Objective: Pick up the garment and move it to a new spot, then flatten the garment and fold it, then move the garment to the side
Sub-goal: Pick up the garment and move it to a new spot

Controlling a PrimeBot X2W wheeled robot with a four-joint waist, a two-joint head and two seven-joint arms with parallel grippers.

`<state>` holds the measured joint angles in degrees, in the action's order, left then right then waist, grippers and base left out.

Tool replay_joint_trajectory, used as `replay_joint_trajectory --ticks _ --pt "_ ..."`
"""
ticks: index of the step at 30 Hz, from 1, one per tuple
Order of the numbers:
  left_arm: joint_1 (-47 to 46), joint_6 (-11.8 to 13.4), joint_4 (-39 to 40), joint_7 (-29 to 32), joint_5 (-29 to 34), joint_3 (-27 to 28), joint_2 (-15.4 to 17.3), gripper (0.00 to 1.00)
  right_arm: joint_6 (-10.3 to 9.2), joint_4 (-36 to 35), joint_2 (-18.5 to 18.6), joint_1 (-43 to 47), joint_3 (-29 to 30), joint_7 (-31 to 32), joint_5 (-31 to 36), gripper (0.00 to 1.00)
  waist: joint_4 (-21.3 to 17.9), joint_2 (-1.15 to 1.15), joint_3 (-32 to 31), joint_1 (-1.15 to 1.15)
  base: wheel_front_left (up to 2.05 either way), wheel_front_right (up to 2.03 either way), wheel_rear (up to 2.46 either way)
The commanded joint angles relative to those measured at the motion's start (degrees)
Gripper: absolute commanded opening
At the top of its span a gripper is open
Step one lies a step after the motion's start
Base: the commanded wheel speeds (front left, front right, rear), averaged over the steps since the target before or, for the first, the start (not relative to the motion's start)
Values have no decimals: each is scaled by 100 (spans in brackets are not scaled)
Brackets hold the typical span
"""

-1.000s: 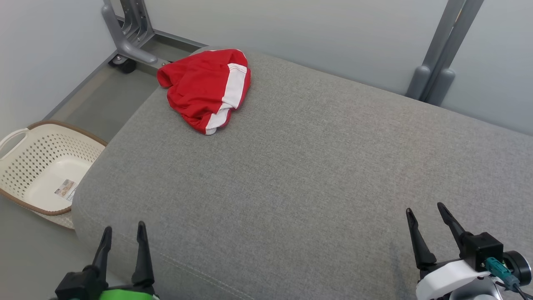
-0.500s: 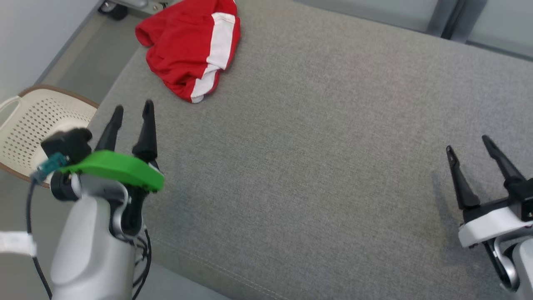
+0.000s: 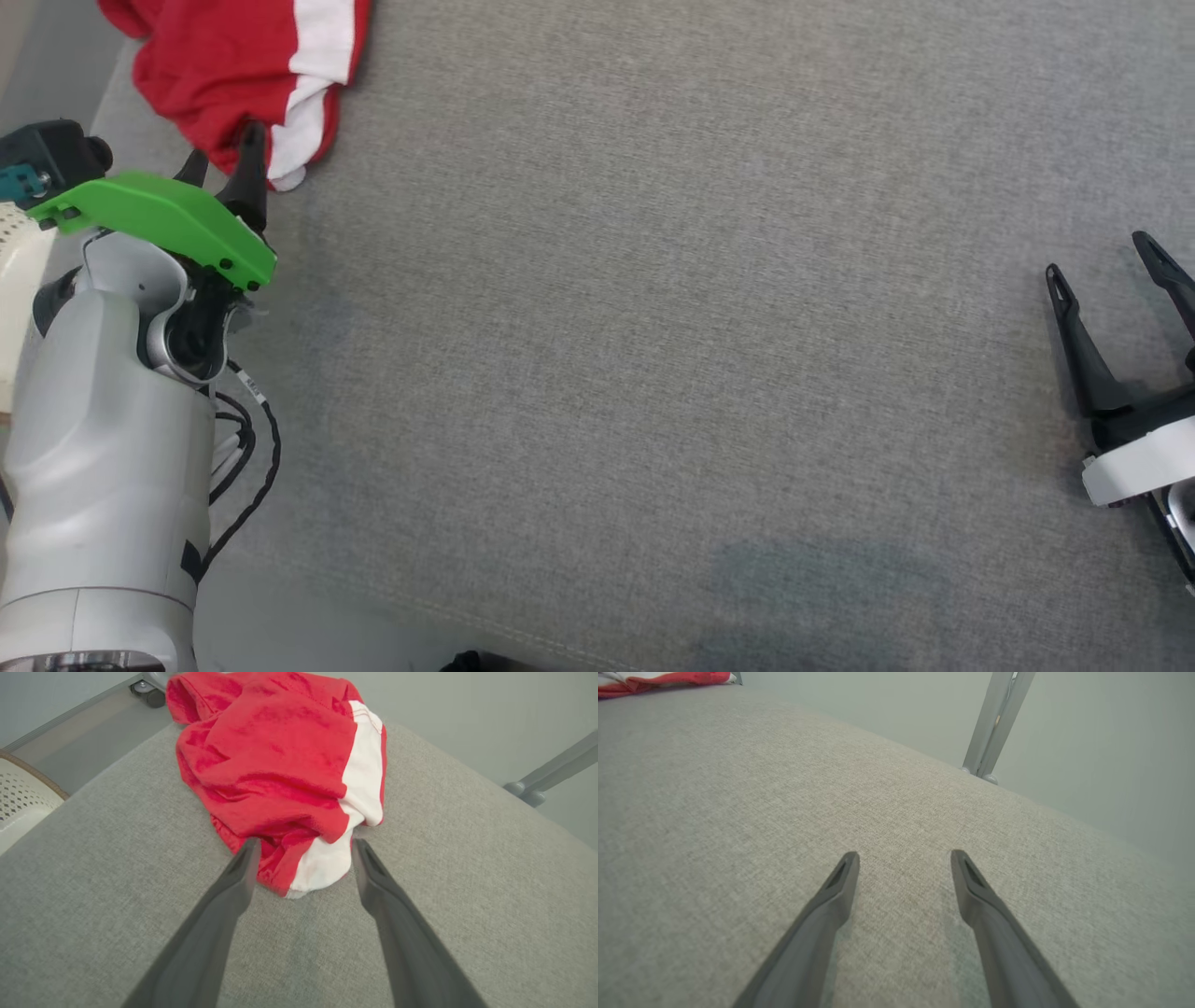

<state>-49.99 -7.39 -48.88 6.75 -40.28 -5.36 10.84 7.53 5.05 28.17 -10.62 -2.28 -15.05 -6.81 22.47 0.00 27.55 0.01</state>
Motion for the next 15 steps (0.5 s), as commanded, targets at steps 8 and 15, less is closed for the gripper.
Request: replay_joint_trajectory --ticks 8,15 --pt "-250 -18 -852 -180 -312 -166 -13 100 -9 -142 106 73 134 -15 -79 100 -471 0 344 -1 0 0 0" --pt "-66 -19 -1151 -203 -620 -429 -15 0 -8 -129 -18 174 328 -15 -125 100 -509 0 263 -1 0 0 0"
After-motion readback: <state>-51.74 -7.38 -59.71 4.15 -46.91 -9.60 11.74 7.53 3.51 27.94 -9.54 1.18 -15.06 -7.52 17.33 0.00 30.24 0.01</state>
